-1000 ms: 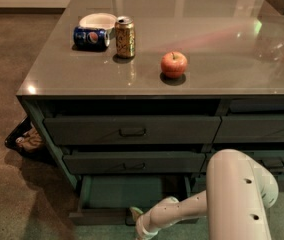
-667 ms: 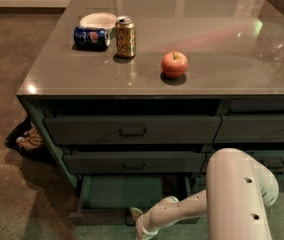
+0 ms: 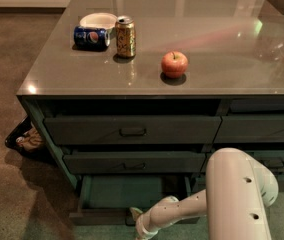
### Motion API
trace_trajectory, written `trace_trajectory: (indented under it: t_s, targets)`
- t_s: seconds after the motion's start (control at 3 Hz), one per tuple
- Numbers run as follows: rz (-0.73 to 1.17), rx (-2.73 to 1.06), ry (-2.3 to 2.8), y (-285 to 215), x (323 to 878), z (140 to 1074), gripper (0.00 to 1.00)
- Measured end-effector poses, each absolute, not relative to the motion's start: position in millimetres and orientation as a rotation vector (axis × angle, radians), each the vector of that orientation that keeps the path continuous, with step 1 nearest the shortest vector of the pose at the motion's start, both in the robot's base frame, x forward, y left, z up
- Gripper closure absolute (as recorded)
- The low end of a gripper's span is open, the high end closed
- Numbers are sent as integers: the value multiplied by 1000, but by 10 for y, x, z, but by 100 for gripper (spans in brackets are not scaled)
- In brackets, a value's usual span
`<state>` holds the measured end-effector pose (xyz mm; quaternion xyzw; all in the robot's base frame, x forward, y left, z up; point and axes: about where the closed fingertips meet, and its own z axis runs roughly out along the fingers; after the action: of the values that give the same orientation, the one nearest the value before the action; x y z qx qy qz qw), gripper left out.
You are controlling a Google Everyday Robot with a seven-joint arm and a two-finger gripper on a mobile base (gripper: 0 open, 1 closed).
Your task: Open bottom drawer
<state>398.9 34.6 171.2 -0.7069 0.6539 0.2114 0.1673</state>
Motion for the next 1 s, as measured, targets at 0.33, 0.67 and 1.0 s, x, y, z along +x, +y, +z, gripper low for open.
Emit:
trace_trajectory:
  t_s: [0.33,0.67,1.0]
  targets:
    - [601,-2011,1861,354,3991,1715,0]
    - [595,-2014,1863,347,3986,1755,0]
    - [595,-2014,1863,347,3985,1755,0]
